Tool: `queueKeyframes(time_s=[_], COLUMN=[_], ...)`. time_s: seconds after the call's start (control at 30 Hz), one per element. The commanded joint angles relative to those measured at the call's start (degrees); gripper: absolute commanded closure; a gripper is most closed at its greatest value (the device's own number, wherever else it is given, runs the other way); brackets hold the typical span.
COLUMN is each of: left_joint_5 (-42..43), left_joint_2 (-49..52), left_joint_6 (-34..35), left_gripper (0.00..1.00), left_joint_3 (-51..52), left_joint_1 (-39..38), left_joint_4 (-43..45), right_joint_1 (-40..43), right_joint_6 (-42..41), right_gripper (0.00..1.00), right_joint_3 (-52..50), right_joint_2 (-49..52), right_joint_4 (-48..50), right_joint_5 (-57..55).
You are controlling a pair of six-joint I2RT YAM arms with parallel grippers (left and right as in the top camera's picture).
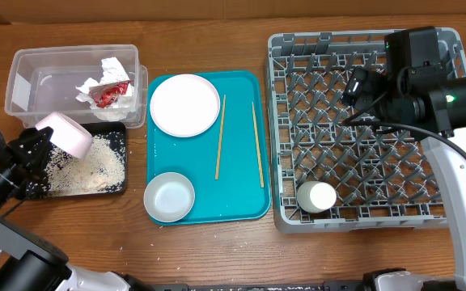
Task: Sort waste into correct bins and load items into the dishwasher
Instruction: 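Carry the pink bowl over the black tray and tip the rice out, then return the empty pink bowl to the teal tray with the left gripper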
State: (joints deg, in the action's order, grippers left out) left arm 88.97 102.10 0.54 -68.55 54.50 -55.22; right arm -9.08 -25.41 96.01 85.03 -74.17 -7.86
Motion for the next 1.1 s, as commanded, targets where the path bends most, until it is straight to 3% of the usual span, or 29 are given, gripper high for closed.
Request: queueKeyframes(time_s=[0.0,0.2,0.37,0.77,1.07], left_joint_5=[1.6,0.52,-6.54,-39.76,-57.27], left_joint_2=[0.55,-1.46,-5.07,-13.49,-14.23], left_joint_6=[0.74,0.72,0.96,8.98,11.34], left_gripper=[0.96,0.96,0.96,0.96,0.96], left_joint_3=[0.26,0.13,-0.94,-4.85,-5.01], left_joint_1=[-0.55,-4.15,-9.18,-27.02,-44.83], left_joint_4=[0.02,0.07,0.04,3.32,10.32], right_joint_1=[-0.07,-0.07,-0.07,-0.07,-0.07], right_joint_6=[0.37,0.37,0.37,0.37,0.37], right_gripper=[0.07,0.07,0.07,0.07,0.07], right_joint_3=[0.83,0.83,0.83,0.83,0.83], right_joint_2=[0.0,0.0,0.02,0.0,0.02], right_joint_4=[0.2,0.2,0.26,0.66,0.74], right_joint_5=[-0.02,-0.04,-0.04,-0.04,-0.07])
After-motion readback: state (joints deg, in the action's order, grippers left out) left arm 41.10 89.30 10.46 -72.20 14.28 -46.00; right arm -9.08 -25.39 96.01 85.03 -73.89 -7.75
